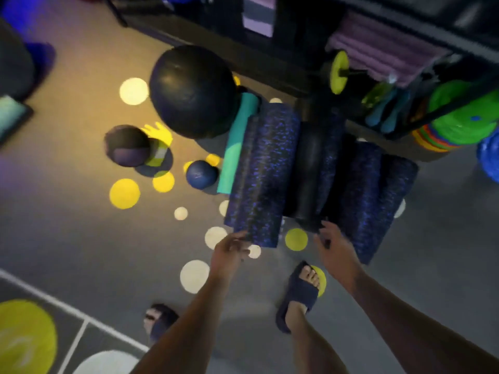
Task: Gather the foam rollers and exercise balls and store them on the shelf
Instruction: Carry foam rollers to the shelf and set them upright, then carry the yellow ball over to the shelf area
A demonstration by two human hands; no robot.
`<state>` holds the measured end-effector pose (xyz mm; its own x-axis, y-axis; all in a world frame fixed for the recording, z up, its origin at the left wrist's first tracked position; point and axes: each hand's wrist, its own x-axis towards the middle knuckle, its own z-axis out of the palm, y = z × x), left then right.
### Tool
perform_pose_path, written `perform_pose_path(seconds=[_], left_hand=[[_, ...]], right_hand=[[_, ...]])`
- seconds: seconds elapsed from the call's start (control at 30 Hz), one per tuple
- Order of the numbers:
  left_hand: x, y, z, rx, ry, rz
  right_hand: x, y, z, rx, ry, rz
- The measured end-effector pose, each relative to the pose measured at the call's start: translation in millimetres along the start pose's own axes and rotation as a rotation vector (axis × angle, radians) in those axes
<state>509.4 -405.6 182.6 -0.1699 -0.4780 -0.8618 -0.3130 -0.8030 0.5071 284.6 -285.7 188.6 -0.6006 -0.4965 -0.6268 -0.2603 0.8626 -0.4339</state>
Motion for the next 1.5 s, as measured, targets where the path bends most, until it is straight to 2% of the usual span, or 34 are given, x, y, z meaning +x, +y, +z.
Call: perform_pose_path(seconds=[0.13,0.27,0.4,0.53,0.7,0.77,0.9,1.1,1.37,1.5], left_hand=[[-29.2,1.0,-126.7,-0.148,0.186,0.04],[-67.5,-3.2,-279.6,-0.371,0.3,0.114],[-122.5,-35.6,-453.3,-0.616,0.478,0.143],[-184.2,-85.5,-599.5,-0.695,0.774,0.105],[-225.4,-132.5,-710.2,-0.701,1.023,0.037],[-227.4,-138.1,-740.3,-0.748,1.071,0.026],[-219.4,-143.9,-794.5,-0.844,1.051,-0.013],[-190.4,-159.6,-878.2,-1.065,1.039,-0.055],[-150.3,-229.8,-1013.9,-1.278,0.991,-0.075],[-100.7,-292.4,-1116.9,-1.177,0.896,-0.145]], right_hand=[[-43.5,-117.8,95.6,-0.032,-0.062,-0.208],[-109.0,-233.7,228.9,-0.168,-0.261,-0.382],[-207.0,-344.8,366.9,-0.203,-0.424,-0.452],[-300.1,-425.2,477.0,-0.329,-0.55,-0.564],[-383.4,-503.7,555.4,-0.369,-0.592,-0.652],[-403.2,-530.4,572.7,-0.387,-0.678,-0.686],[-421.7,-581.4,619.2,-0.507,-0.871,-0.699],[-445.9,-661.4,712.3,-0.772,-0.962,-0.829],[-497.0,-694.1,887.2,-0.926,-0.887,-0.839],[-510.9,-692.7,1006.0,-0.858,-0.823,-0.724]])
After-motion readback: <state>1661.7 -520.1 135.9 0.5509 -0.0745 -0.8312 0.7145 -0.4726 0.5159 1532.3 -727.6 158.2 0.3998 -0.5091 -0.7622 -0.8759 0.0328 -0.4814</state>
